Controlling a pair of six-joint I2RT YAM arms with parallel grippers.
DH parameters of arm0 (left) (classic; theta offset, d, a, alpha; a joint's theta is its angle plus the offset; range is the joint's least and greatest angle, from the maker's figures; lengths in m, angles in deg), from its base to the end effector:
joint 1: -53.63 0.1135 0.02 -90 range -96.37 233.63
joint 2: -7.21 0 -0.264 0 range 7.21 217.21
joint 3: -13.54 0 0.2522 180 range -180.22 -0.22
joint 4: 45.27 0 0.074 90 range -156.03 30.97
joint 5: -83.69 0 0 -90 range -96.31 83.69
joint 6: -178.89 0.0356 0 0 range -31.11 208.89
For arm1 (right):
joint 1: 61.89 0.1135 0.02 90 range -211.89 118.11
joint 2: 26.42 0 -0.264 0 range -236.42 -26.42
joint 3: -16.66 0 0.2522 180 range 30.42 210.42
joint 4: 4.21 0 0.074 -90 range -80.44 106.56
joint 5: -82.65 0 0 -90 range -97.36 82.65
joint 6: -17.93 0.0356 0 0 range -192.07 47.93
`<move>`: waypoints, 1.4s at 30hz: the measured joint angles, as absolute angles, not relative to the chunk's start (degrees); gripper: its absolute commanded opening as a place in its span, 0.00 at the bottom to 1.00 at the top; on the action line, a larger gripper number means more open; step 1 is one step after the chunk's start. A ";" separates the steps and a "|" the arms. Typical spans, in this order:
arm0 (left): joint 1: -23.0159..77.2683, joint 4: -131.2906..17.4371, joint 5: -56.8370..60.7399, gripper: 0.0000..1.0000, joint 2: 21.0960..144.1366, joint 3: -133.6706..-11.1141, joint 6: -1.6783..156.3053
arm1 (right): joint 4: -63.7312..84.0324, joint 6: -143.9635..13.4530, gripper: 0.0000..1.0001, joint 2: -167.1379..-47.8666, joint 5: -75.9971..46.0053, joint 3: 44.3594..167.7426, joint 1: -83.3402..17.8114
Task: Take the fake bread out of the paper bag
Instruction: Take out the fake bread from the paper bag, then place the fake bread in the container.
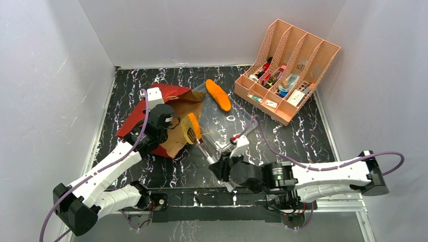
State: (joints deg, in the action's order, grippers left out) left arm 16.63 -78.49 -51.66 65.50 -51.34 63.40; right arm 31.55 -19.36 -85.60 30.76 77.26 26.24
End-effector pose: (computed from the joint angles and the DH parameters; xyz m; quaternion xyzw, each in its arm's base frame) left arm 0.1912 -0.1123 0.3227 -0.1227 0.8015 0.0291 0.5845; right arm 0.0292 0.2203 0.2889 -0.1091 0.8426 0.3190 0.4199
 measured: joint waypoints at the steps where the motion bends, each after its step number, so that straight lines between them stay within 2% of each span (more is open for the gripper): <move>1: 16.63 -78.64 -52.23 0.00 65.62 -51.38 63.46 | 32.94 -18.27 0.00 -83.76 31.93 76.91 26.83; 8: 16.61 -80.28 -55.23 0.00 65.64 -51.38 63.72 | 40.33 -13.20 0.00 -77.43 38.57 76.33 28.17; 18: 16.63 -84.71 -56.31 0.00 61.23 -51.42 63.46 | 43.46 -9.12 0.00 -80.97 46.70 76.33 26.02; 28: 16.63 -90.38 -54.93 0.00 54.95 -53.16 62.85 | 29.01 -19.10 0.00 -98.49 34.17 77.27 5.72; 34: 16.63 -93.06 -52.32 0.00 52.89 -54.23 62.68 | 22.67 -22.69 0.00 -107.82 27.70 79.90 1.27; 42: 16.63 -94.07 -49.63 0.00 51.36 -55.01 62.70 | 17.47 -23.94 0.00 -112.93 23.32 83.31 -2.07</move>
State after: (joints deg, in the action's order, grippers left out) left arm 16.63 -94.07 -49.63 51.36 -55.01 62.70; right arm 17.47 -23.94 -112.93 23.32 83.31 -2.07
